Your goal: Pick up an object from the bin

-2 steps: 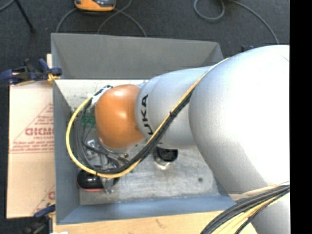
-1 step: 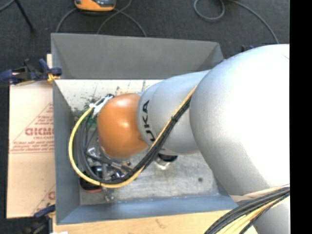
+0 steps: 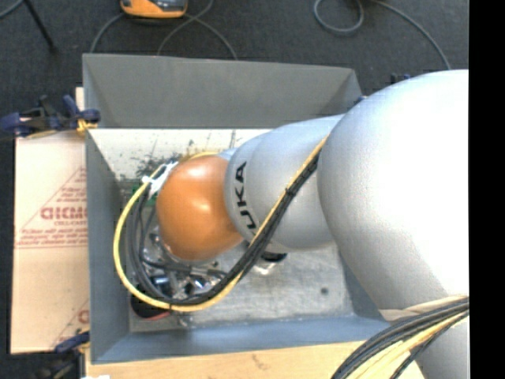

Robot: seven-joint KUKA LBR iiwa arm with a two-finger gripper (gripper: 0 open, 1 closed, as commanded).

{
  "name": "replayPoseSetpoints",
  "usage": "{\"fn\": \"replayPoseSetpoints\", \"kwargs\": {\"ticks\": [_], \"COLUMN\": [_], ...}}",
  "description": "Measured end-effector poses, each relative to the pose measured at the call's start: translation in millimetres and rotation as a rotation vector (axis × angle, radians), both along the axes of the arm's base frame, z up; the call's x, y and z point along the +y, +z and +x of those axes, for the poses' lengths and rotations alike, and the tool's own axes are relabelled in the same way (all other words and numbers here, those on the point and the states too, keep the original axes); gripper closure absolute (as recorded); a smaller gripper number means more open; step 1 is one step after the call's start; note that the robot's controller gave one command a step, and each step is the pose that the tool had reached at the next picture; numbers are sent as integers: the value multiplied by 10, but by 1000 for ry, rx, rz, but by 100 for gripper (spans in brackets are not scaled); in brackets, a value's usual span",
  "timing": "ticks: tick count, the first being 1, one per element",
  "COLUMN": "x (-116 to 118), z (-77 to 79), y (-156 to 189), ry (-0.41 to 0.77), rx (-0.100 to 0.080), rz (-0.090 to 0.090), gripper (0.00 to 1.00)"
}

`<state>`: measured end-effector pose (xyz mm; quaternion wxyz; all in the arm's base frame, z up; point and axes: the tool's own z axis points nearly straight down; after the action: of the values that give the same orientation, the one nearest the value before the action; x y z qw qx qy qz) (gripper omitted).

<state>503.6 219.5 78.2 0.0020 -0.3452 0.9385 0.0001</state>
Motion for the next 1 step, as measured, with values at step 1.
{"fn": "replayPoseSetpoints", "kwargs": {"ticks": [1], "x": [6], "z": [-139], "y": [-17], "ry": [-358], "rx": [-16], "rz": [12], "gripper": [100]}}
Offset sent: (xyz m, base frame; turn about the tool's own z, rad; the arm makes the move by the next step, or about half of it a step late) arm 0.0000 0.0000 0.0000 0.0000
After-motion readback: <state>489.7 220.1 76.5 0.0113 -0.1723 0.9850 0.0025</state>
